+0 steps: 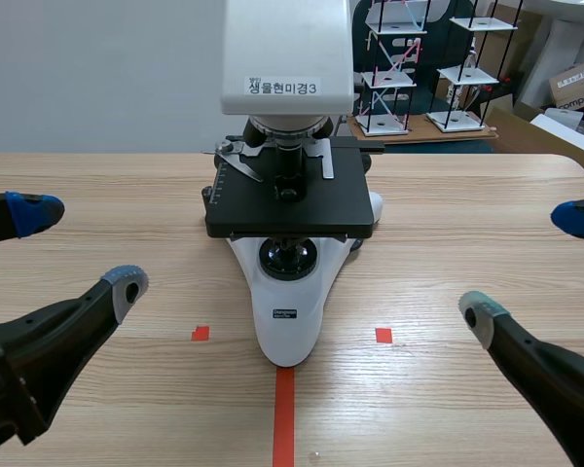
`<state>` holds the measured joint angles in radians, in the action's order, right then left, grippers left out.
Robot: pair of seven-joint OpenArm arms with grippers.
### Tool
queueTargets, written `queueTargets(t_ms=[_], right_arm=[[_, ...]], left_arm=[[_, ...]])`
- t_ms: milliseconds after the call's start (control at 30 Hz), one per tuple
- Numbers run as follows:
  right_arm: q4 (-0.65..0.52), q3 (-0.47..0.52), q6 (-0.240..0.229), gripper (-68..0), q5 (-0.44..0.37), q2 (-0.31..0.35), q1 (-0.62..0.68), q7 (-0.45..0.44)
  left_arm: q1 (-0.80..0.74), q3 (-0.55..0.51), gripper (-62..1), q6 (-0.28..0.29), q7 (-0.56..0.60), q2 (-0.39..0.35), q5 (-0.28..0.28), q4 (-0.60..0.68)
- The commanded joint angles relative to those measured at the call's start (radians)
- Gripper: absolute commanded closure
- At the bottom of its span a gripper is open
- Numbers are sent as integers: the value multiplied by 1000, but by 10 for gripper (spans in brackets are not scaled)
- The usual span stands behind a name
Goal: Return to the home posture
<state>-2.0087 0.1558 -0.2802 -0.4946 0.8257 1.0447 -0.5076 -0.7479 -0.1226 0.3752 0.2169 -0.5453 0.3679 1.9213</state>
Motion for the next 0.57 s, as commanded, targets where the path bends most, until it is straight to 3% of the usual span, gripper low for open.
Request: queueTargets(t_ms=[0, 533], right_arm=[[-14, 2, 0, -653, -7, 2, -11, -11], [-14, 2, 0, -653, -7, 2, -11, -3]], left_arm=[[3, -1, -581, 1, 18, 10, 10, 6], [3, -1, -581, 1, 18, 10, 10, 6]])
